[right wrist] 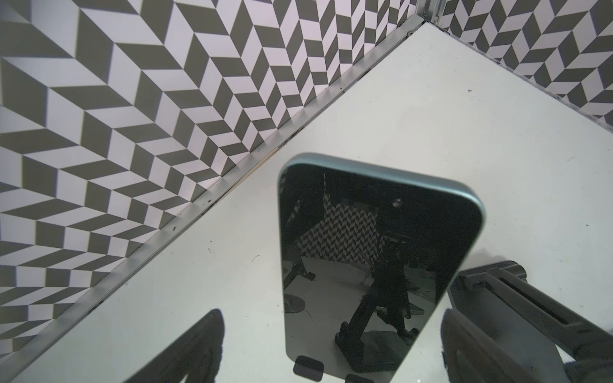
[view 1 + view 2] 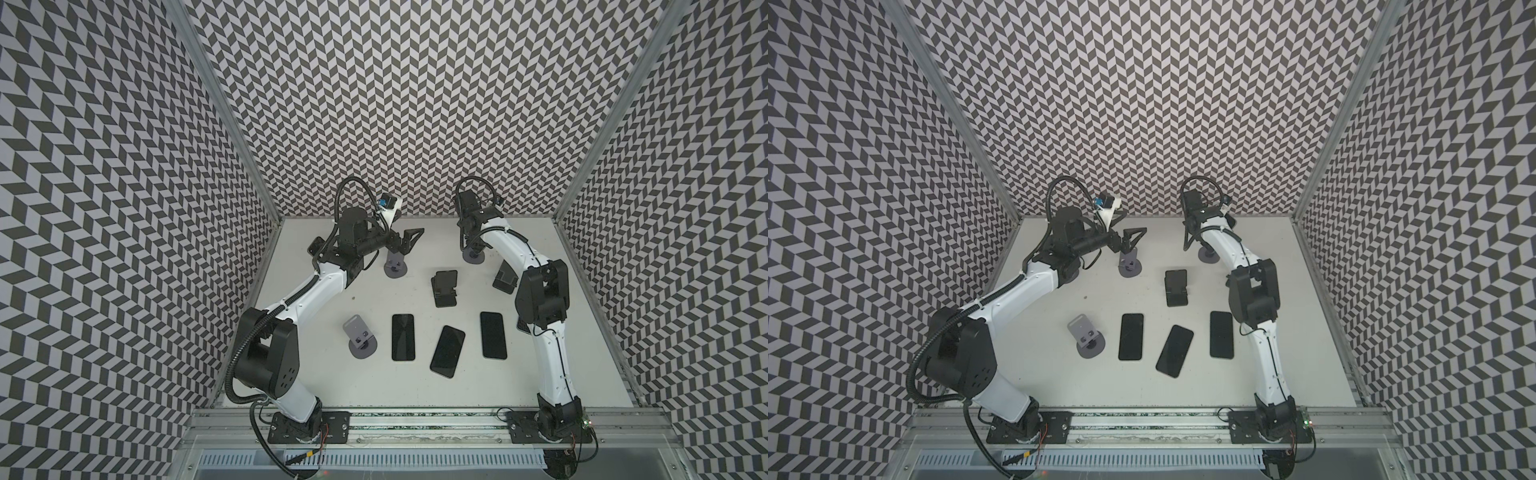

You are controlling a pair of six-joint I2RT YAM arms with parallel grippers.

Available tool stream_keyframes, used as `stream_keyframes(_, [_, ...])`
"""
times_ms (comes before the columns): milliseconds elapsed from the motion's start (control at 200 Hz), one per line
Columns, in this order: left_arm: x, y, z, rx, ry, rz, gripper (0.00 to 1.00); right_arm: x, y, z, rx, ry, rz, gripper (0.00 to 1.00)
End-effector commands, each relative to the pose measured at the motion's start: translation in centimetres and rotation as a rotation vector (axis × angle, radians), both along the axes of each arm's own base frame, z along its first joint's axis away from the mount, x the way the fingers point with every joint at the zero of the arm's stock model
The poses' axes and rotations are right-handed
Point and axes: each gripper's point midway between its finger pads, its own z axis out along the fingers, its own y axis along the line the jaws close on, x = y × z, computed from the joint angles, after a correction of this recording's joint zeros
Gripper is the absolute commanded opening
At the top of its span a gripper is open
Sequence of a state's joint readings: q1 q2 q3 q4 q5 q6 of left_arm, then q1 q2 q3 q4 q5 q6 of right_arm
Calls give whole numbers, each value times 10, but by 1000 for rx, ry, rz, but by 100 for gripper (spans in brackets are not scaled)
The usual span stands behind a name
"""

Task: Remove the phone from the phone stand
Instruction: 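Lift the teal-edged phone up out of its stand with the right gripper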

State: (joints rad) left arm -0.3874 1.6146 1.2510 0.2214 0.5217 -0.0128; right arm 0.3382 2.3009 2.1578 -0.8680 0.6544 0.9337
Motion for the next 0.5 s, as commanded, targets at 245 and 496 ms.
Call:
stream_keyframes(245, [-8, -1, 15, -20, -35, -34, 96, 10, -14, -4, -8, -25, -47, 100])
stream_keyframes(496, [-9, -1, 16, -24, -34, -34, 96, 15, -16, -11, -5, -22, -37, 100])
